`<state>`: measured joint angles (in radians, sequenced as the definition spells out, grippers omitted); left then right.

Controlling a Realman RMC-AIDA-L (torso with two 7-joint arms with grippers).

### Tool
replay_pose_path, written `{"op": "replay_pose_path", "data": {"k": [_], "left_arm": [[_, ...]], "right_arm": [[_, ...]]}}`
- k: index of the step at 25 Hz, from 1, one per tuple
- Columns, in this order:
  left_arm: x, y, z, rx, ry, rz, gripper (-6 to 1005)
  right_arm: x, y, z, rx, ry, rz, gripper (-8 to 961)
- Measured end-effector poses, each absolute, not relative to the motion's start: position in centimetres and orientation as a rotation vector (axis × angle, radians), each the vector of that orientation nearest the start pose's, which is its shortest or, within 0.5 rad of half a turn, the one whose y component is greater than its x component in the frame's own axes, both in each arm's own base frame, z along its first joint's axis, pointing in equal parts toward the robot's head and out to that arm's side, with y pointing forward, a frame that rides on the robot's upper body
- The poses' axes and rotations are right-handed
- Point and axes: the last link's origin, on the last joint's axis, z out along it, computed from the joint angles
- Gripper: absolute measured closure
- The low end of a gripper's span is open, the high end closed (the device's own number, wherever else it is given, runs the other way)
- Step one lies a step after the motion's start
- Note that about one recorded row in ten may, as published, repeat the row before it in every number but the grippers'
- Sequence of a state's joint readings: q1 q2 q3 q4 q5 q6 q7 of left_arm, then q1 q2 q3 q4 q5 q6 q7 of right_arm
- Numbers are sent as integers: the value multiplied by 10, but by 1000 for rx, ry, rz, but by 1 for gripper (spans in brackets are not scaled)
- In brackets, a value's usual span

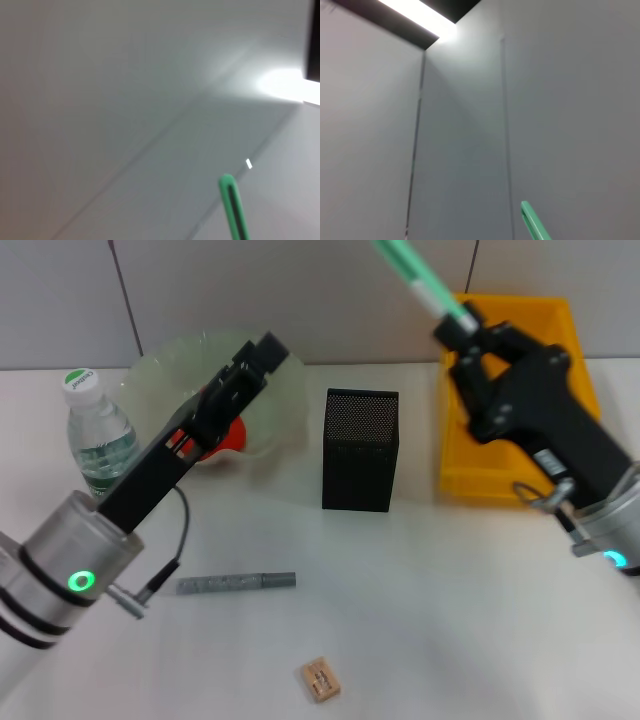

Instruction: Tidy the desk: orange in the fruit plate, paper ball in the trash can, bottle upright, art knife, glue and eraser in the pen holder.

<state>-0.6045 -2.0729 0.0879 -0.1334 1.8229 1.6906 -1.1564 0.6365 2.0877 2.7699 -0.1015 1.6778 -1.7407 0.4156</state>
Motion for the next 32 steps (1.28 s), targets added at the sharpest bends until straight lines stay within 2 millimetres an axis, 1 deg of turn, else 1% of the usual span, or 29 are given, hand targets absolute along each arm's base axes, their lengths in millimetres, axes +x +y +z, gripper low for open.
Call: {"op": "replay_pose_path", "data": {"k": [1,2,3,4,5,6,7,8,9,10,11,12,13,14,16,17,20,21,22,24,25,26,27,28,30,31,32], "left_arm": [[-216,309,-34,-2047,-1000,-1793,198],[-221,307,-23,-2183,-881,-1724,198],[-221,307,-23,-2183,-881,-1724,198],[-226,303,-15,-2309,-778,-1652,199],[-227,302,-12,-2350,-741,-1623,199],[-227,302,-12,-2350,-741,-1623,199],[-232,299,-6,-2473,-640,-1517,200],[-234,298,-5,-2531,-596,-1461,200],[-236,297,-4,-2576,-559,-1415,201],[-238,294,-5,-2658,-497,-1333,202],[-238,294,-5,-2669,-490,-1321,203],[-241,293,-6,-2712,-462,-1265,203],[-244,292,-6,-2735,-445,-1218,204],[-244,292,-6,-2735,-445,-1218,205],[-251,291,-4,-2748,-409,-1142,206],[-253,291,-2,-2749,-395,-1122,206],[-255,291,0,-2752,-382,-1099,206],[-256,291,0,-2753,-377,-1084,207],[-257,291,0,-2751,-368,-1078,207],[-258,290,0,-2748,-358,-1074,207],[-258,290,0,-2748,-358,-1074,207],[-258,290,0,-2743,-357,-1074,207],[-258,290,0,-2743,-357,-1074,207],[-259,290,0,-2742,-358,-1074,207],[-259,290,0,-2742,-359,-1072,207],[-259,290,0,-2743,-359,-1070,208],[-260,289,0,-2746,-360,-1068,208]], "right_arm": [[214,318,-20,-1924,195,1434,792],[221,318,-7,-1918,245,1480,791],[221,318,-7,-1918,245,1480,790],[227,318,4,-1919,295,1523,789],[227,318,4,-1919,295,1523,788],[231,318,9,-1923,328,1542,786],[238,318,21,-1935,375,1556,785],[238,318,21,-1935,375,1556,784],[245,319,34,-1961,400,1551,783],[245,319,34,-1961,400,1551,782],[248,321,43,-1981,401,1533,780],[251,324,58,-2050,393,1478,779],[251,324,58,-2050,393,1478,778],[251,326,68,-2106,392,1440,777],[248,333,88,-2236,422,1335,774],[244,341,103,-2335,477,1232,773],[228,355,126,-2486,565,1036,770],[214,364,136,-2571,623,890,768],[205,369,141,-2607,660,803,767],[190,378,146,-2653,706,670,765],[190,378,146,-2653,706,670,764],[172,388,148,-2680,751,531,762],[172,388,148,-2680,751,531,761],[164,393,149,-2686,763,466,760],[144,405,146,-2705,783,292,758],[128,413,143,-2712,782,148,756],[122,416,141,-2712,776,80,755]]}}
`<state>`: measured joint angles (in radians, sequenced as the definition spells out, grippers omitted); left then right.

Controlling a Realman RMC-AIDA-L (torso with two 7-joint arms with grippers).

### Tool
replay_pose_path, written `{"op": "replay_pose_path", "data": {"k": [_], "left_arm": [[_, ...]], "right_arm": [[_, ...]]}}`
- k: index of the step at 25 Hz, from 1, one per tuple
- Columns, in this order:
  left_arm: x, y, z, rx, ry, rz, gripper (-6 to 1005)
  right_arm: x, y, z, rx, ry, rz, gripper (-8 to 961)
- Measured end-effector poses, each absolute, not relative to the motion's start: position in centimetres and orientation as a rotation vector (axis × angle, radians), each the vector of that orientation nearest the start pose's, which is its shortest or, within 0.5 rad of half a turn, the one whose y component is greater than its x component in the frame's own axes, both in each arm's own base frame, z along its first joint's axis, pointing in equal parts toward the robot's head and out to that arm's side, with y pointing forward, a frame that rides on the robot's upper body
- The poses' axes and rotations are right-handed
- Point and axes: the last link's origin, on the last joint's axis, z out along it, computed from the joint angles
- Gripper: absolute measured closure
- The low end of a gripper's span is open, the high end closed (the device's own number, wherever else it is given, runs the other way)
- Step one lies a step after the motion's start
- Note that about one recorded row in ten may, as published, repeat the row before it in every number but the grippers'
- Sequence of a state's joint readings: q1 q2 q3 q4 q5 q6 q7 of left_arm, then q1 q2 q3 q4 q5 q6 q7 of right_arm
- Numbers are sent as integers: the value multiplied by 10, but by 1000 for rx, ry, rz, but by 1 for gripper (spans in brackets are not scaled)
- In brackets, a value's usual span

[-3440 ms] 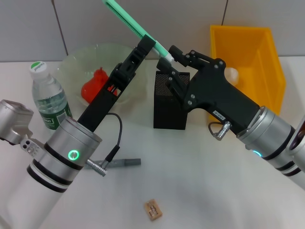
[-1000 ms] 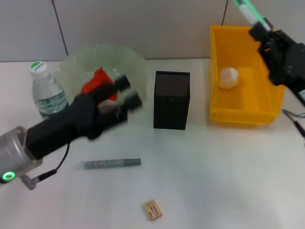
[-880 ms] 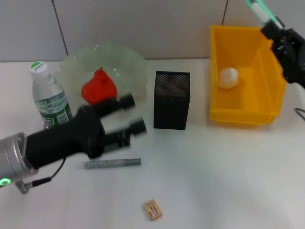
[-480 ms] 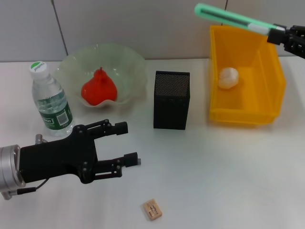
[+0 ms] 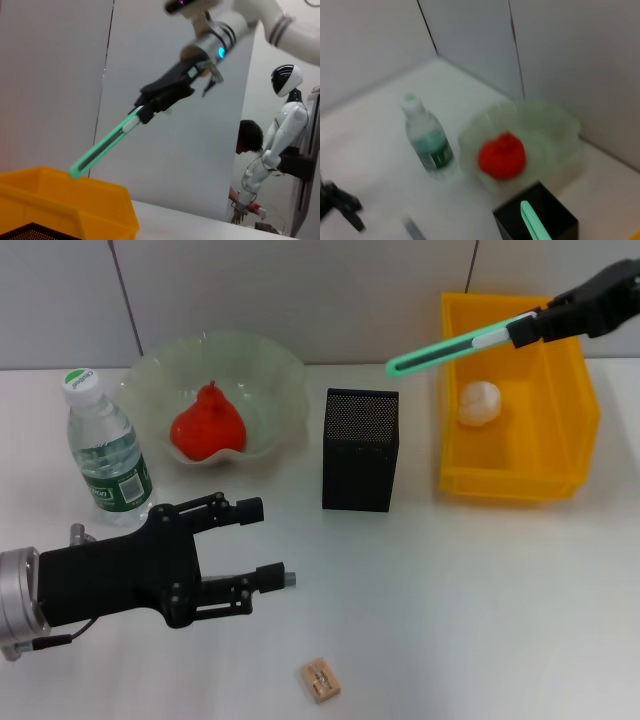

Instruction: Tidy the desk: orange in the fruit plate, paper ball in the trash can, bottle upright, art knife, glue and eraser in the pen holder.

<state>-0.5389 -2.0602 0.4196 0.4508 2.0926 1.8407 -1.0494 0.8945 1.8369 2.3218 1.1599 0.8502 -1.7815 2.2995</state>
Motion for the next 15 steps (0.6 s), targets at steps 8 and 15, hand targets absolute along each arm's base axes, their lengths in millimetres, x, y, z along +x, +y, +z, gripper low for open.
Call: {"op": "replay_pose_path", "data": {"k": [8,15], "left_arm": [[-262,286,-1,-2750,-373,-1058,208],[-264,284,-2,-2737,-373,-1061,209]], "right_arm": [[65,440,98,-2689,628,-333,746],[58,449,64,-2695,555,-437,737]]}}
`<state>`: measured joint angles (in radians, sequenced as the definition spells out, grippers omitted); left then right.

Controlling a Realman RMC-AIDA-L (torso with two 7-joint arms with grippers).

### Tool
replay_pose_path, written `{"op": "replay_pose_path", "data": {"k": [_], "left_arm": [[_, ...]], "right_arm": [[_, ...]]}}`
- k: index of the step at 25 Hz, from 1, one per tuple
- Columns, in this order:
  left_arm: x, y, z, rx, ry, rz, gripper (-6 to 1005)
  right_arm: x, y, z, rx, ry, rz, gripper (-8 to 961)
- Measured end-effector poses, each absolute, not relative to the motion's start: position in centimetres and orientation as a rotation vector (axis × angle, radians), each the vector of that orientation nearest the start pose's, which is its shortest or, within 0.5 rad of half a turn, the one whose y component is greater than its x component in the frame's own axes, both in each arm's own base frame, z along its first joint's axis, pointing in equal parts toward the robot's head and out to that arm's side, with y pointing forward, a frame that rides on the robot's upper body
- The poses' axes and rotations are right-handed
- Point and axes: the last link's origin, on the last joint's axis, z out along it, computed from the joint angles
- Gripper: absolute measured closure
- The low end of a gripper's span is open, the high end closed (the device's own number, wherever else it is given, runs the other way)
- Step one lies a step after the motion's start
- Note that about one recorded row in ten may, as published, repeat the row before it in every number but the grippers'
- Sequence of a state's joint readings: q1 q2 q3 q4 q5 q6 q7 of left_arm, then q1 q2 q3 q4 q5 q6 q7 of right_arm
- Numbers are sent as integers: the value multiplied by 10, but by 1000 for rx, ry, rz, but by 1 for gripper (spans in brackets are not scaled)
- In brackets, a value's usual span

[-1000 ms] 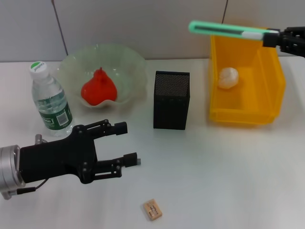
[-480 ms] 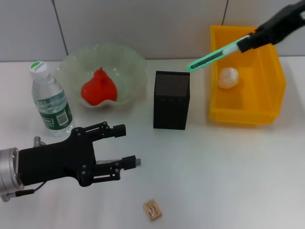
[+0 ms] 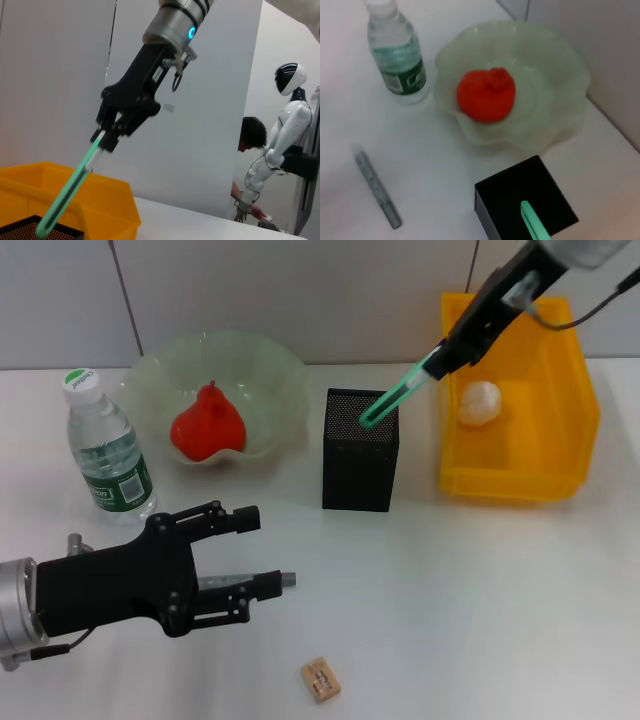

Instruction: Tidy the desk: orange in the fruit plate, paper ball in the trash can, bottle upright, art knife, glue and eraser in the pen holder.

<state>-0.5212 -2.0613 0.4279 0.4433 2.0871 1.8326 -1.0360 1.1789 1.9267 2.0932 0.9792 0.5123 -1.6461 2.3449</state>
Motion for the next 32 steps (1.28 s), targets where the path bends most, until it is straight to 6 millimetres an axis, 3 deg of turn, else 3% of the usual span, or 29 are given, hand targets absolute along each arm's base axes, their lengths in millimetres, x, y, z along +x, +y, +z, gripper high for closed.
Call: {"op": "replay_pose_path", "data": {"k": [3,8,20,24,27,30,32], "left_arm": [[-265,284,-2,-2736,-376,-1061,209],[-267,282,-2,-2732,-385,-1059,210],[-269,280,-2,-2733,-394,-1053,211],[-270,280,-2,-2735,-396,-1051,211],[-269,280,-2,-2739,-394,-1049,212],[-269,280,-3,-2743,-392,-1048,212],[-269,280,-3,-2751,-389,-1043,212]], "right_arm": [[59,454,44,-2687,533,-478,733],[61,458,27,-2666,521,-506,727],[58,457,14,-2678,511,-454,713],[57,457,13,-2678,504,-447,480],[57,456,15,-2687,499,-404,251],[56,454,18,-2702,494,-334,239],[57,447,32,-2718,478,-163,231]]}}
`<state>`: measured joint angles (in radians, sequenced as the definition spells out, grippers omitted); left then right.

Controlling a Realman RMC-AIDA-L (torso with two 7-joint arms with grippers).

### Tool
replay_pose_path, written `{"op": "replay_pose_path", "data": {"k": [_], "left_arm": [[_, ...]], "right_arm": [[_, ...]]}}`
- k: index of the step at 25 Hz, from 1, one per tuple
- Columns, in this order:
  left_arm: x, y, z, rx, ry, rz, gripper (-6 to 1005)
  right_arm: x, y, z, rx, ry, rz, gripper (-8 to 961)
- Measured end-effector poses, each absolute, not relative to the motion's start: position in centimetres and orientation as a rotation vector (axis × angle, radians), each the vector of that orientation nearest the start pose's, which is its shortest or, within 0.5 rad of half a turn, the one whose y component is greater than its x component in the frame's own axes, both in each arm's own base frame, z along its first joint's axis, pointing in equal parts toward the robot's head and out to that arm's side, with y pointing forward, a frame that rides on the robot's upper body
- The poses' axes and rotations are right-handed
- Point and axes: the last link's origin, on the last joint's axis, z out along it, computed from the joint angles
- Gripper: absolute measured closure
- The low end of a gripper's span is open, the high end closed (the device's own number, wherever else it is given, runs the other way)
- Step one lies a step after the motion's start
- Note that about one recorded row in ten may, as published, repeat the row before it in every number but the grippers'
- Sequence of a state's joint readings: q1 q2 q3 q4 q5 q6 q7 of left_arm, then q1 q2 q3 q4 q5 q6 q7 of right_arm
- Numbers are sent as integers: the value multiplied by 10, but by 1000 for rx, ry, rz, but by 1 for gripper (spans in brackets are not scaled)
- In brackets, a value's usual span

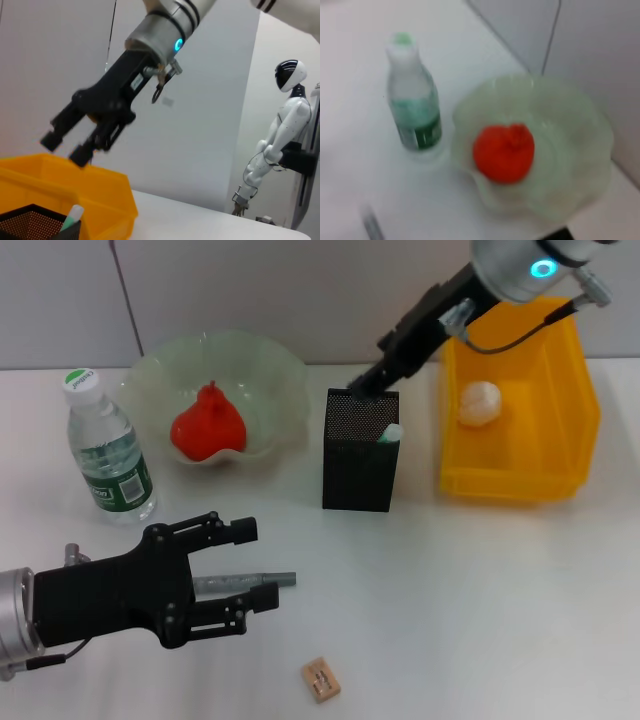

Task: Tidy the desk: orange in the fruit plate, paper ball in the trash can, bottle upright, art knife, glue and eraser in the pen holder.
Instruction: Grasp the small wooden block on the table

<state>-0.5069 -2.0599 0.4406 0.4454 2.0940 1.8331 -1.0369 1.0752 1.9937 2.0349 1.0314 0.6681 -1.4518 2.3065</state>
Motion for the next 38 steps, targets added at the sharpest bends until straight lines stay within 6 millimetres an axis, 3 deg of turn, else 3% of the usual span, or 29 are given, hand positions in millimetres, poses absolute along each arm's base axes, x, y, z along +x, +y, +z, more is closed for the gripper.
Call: {"op": "replay_pose_path", "data": {"k": [3,5,7,9,10,11,12,14,15,17,20,21,22,25,30,38], "left_arm": [[-269,279,-3,-2754,-392,-1040,212],[-269,279,-3,-2754,-394,-1039,213],[-269,279,-3,-2754,-396,-1040,213],[-269,279,-3,-2755,-397,-1042,213],[-268,279,-3,-2758,-398,-1048,213],[-268,279,-3,-2758,-398,-1048,213],[-268,279,-4,-2761,-398,-1049,213],[-267,279,-5,-2770,-397,-1049,213],[-266,279,-6,-2776,-399,-1049,214],[-266,279,-6,-2777,-403,-1049,214],[-265,279,-6,-2795,-436,-1042,214],[-265,279,-6,-2795,-436,-1042,214],[-265,279,-7,-2805,-442,-1039,214],[-266,279,-7,-2805,-443,-1032,215],[-269,280,-10,-2813,-446,-992,215],[-267,279,-14,-2860,-435,-951,216]], "right_arm": [[61,440,43,-2728,474,-14,220],[77,428,68,-2719,489,308,212],[85,424,75,-2712,497,410,208],[105,412,91,-2673,508,641,208],[128,398,103,-2619,504,842,207],[128,398,103,-2619,504,842,207],[151,382,110,-2577,489,1000,207],[162,373,113,-2554,485,1078,207],[187,350,118,-2532,432,1212,207],[195,343,119,-2523,420,1248,207],[239,303,118,-2537,363,1325,207],[239,303,118,-2537,363,1325,207],[256,287,115,-2561,357,1311,207],[274,270,108,-2631,381,1220,207],[289,256,91,-2752,429,1061,207],[296,252,77,-2794,449,974,208]]}}
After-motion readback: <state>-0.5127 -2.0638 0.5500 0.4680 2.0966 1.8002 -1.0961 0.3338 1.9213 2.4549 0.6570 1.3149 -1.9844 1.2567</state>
